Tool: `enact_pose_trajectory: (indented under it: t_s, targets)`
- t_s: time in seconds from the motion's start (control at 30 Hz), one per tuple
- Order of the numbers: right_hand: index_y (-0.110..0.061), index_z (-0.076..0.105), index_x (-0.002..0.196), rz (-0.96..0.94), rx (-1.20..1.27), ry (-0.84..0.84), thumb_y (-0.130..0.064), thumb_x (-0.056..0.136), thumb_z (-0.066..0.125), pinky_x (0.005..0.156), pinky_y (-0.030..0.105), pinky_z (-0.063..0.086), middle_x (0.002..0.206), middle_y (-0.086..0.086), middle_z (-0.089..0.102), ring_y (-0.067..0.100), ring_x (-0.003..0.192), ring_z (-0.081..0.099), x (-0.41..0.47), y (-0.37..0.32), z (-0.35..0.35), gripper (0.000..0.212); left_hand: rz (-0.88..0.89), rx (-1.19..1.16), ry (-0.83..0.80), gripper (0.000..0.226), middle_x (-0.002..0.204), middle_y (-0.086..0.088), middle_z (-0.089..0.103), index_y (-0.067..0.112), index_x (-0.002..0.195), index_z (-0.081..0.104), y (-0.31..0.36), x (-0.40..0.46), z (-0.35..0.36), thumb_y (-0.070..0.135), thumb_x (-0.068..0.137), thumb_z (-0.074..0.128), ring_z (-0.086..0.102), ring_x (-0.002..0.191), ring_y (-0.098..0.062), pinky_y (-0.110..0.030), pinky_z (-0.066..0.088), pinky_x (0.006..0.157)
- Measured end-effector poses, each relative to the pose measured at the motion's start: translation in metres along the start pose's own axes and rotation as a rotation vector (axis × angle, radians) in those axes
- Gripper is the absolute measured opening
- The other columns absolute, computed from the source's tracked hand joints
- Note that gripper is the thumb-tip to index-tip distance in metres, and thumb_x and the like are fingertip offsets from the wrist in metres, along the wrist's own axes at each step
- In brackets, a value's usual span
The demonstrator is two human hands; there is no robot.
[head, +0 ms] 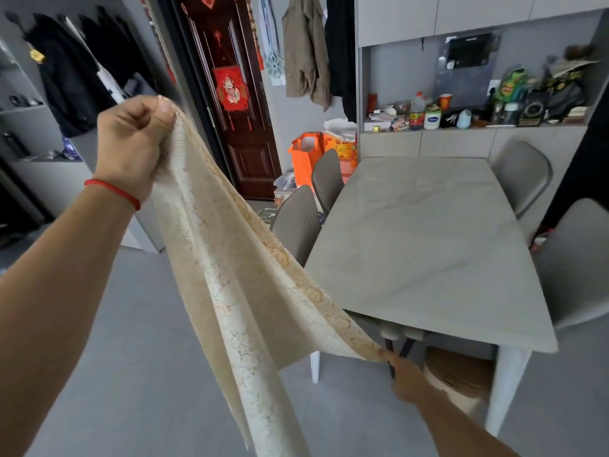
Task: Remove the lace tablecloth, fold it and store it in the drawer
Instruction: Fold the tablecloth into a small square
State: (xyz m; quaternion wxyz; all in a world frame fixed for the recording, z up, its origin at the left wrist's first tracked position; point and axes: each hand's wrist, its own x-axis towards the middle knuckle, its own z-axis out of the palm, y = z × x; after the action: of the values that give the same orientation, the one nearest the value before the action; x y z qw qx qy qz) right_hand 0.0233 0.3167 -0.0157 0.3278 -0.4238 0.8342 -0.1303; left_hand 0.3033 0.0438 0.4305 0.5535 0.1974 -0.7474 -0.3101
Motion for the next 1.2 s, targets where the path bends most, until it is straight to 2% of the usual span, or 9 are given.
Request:
enact_pose_trajectory:
  t_s: [0.17, 0.23, 0.3, 0.47, 0.6, 0.7, 0.83, 1.03, 1.2]
  targets:
    - [-0.022, 0.044, 0.156, 0.008, -0.058, 0.085, -0.015, 0.103, 0.052, 0.110, 0.024, 0.037, 0.159, 0.004, 0.048, 0.020, 0.144, 0.049, -0.010, -0.016, 0.031, 0.054, -0.008, 0.000, -0.006, 0.031, 0.064, 0.024, 0.069, 0.036, 0.074, 0.076, 0.007, 0.005, -0.005, 0.022, 0.099, 0.065, 0.060, 0.061, 0.008, -0.015, 0.050, 0.061]
    - [-0.022, 0.071, 0.122, 0.020, -0.087, 0.165, -0.018, 0.100, 0.058, 0.093, 0.028, 0.048, 0.124, 0.006, 0.070, 0.023, 0.124, 0.065, -0.011, -0.024, 0.021, 0.026, -0.019, 0.015, 0.029, 0.026, 0.064, 0.023, 0.068, 0.036, 0.074, 0.074, 0.008, 0.009, -0.016, 0.026, 0.097, 0.067, 0.058, 0.061, 0.006, -0.016, 0.049, 0.061]
    - [-0.020, 0.070, 0.088, 0.026, -0.118, 0.240, -0.015, 0.097, 0.056, 0.079, 0.031, 0.051, 0.093, 0.006, 0.072, 0.029, 0.104, 0.073, -0.012, -0.022, -0.002, 0.017, -0.050, 0.047, 0.068, 0.020, 0.063, 0.022, 0.068, 0.034, 0.075, 0.074, -0.001, 0.011, -0.032, 0.033, 0.095, 0.069, 0.058, 0.059, 0.003, -0.018, 0.050, 0.056]
    - [-0.008, 0.063, 0.097, 0.009, -0.034, 0.587, -0.015, 0.105, 0.051, 0.076, 0.041, 0.051, 0.098, 0.014, 0.065, 0.038, 0.092, 0.068, -0.022, 0.008, -0.092, 0.016, -0.304, 0.153, 0.218, 0.024, 0.047, 0.023, 0.060, 0.027, 0.074, 0.064, -0.065, -0.016, -0.059, 0.025, 0.099, 0.065, 0.051, 0.040, 0.004, -0.014, 0.042, 0.039]
    - [-0.014, 0.049, 0.088, -0.074, -0.218, 0.605, -0.010, 0.103, 0.052, 0.066, 0.038, 0.046, 0.080, 0.006, 0.055, 0.037, 0.076, 0.064, -0.043, 0.041, -0.172, 0.016, -0.547, 0.100, 0.328, 0.028, 0.039, 0.022, 0.055, 0.023, 0.075, 0.058, -0.124, -0.059, -0.069, 0.019, 0.102, 0.061, 0.049, 0.035, 0.004, -0.011, 0.042, 0.040]
    - [-0.009, 0.060, 0.075, -0.057, -0.254, 0.680, 0.000, 0.092, 0.065, 0.059, 0.034, 0.041, 0.066, 0.008, 0.063, 0.031, 0.062, 0.058, -0.058, 0.054, -0.219, 0.020, -0.686, 0.072, 0.332, 0.028, 0.040, 0.024, 0.058, 0.024, 0.076, 0.059, -0.153, -0.080, -0.066, 0.014, 0.102, 0.061, 0.055, 0.037, 0.007, -0.007, 0.044, 0.041]
    - [-0.020, 0.068, 0.079, -0.037, -0.172, 0.679, -0.004, 0.089, 0.073, 0.071, 0.043, 0.056, 0.076, 0.005, 0.073, 0.028, 0.073, 0.067, -0.079, 0.049, -0.258, 0.019, -0.830, -0.004, 0.310, 0.027, 0.040, 0.018, 0.061, 0.022, 0.077, 0.059, -0.180, -0.094, -0.051, 0.016, 0.102, 0.061, 0.056, 0.038, 0.003, -0.013, 0.043, 0.038]
    - [-0.014, 0.080, 0.099, -0.104, -0.090, 0.845, -0.008, 0.092, 0.074, 0.081, 0.035, 0.046, 0.089, 0.007, 0.077, 0.025, 0.085, 0.066, -0.112, 0.044, -0.298, 0.011, -0.857, -0.082, 0.195, 0.028, 0.087, 0.000, 0.056, 0.025, 0.081, 0.053, -0.204, -0.095, -0.035, 0.018, 0.107, 0.047, 0.054, 0.075, -0.012, -0.028, 0.044, 0.071]
    - [-0.015, 0.081, 0.095, -0.141, -0.113, 0.952, -0.002, 0.091, 0.073, 0.086, 0.033, 0.045, 0.092, 0.007, 0.076, 0.024, 0.086, 0.064, -0.133, 0.033, -0.323, 0.016, -0.905, -0.122, 0.185, 0.026, 0.062, 0.013, 0.070, 0.025, 0.080, 0.056, -0.230, -0.086, -0.022, 0.014, 0.104, 0.053, 0.055, 0.076, -0.011, -0.028, 0.046, 0.075]
